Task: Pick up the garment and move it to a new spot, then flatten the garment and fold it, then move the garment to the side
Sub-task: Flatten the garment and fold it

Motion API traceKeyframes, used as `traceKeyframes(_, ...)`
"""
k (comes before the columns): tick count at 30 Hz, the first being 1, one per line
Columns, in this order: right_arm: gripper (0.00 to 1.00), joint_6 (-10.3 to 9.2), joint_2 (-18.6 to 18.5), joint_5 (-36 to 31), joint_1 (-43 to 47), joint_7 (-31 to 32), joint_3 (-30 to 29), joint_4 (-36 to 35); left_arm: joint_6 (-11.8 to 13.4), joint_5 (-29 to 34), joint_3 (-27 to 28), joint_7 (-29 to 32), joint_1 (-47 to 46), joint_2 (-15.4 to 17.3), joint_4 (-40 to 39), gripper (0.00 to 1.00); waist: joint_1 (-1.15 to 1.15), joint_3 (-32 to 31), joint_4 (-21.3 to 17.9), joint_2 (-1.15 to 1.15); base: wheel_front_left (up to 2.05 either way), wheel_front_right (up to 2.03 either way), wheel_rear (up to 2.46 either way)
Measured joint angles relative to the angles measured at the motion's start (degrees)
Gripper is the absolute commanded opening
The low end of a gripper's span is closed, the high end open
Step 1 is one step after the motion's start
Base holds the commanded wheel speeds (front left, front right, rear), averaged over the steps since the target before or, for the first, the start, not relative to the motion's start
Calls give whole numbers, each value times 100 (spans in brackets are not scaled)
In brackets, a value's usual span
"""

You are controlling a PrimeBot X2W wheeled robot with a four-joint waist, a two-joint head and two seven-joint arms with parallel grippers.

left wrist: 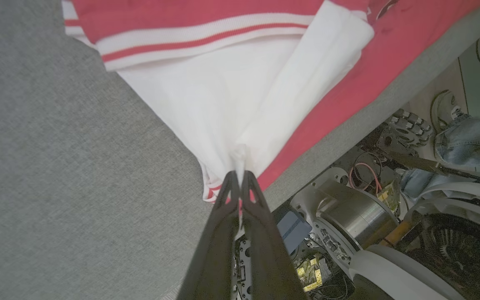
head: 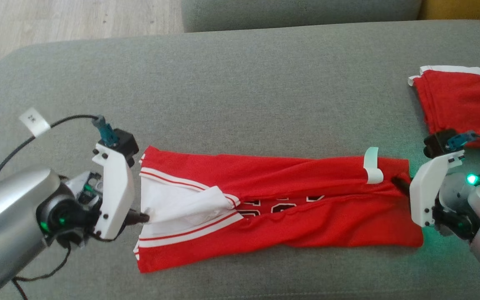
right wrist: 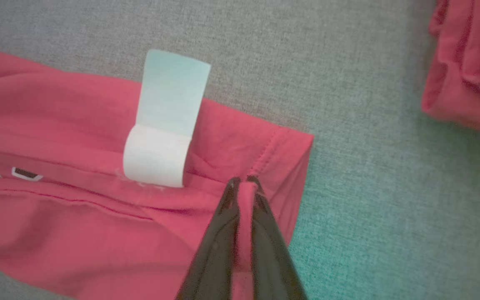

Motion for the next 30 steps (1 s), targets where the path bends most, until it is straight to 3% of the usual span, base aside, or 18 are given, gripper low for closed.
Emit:
traceKeyframes(1, 100, 0, 0, 0, 10, 9, 0, 0, 0, -3, 0, 0, 30, -2, 0, 100, 0, -7, 1, 0, 0, 0, 0)
traceKeyframes(7, 100, 0, -22, -29, 74, -8, -101, -40, -10, -33, 36, -312, 193, 0, -27, 100, 0, -82, -9, 0, 0, 0, 0)
traceKeyframes(12, 100, 0, -171, -114, 70, -403, -514, -261, 3, 88, 514, -1403, 211, 66, -190, 100, 0, -162, -52, 0, 0, 0, 0)
traceKeyframes(15, 100, 0, -177, -154, 71, -782, -906, -465, 165, 374, 737, -2193, 249, 123, -292, 100, 0, -225, -65, 0, 0, 0, 0)
traceKeyframes(21, 100, 0, 25, -613, 191, -1990, -2162, -810, 977, 950, 1181, -3951, 779, 170, -400, 100, 0, -355, -78, 0, 0, 0, 0)
traceKeyframes(27, 100, 0, 878, -1178, 965, -2961, -3195, -1304, 1841, 1049, 1778, -5691, 1511, 153, -603, 100, 0, -459, -99, 0, 0, 0, 0)
traceKeyframes(30, 100, 0, 1233, -1414, 1404, -3198, -3565, -1482, 2195, 1249, 2053, -6106, 2016, 73, -722, 100, 0, -490, -96, 0, 0, 0, 0)
